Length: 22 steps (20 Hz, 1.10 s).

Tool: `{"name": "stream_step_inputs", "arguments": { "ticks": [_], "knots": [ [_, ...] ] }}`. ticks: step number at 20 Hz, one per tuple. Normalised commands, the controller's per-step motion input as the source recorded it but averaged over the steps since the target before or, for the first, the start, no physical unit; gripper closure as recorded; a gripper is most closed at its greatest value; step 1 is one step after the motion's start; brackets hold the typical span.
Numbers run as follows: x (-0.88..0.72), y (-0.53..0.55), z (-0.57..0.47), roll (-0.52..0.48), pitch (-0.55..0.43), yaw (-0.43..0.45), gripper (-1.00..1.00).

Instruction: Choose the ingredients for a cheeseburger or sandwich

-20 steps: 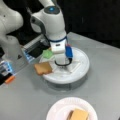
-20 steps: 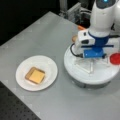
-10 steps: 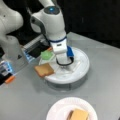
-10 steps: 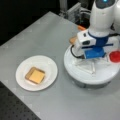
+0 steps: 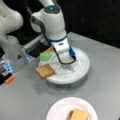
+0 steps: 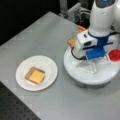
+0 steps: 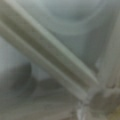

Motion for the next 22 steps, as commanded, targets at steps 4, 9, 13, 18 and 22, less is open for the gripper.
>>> {"name": "stream_step_inputs", "arguments": {
  "ticks": [4, 9, 13, 18, 22],
  "knots": [
    [0.13, 0.1, 0.09, 0.032, 0.001, 0.313, -1.0],
    [0.11, 0.09, 0.08, 0.027, 0.015, 0.175, -1.0],
    [0.1, 0.12, 0.08, 0.024, 0.033, 0.132, -1.0],
    [0.12, 0.15, 0.11, 0.022, 0.047, 0.096, -1.0],
    [0.12, 0.18, 0.18, 0.002, 0.065, 0.048, -1.0]
  ]
}}
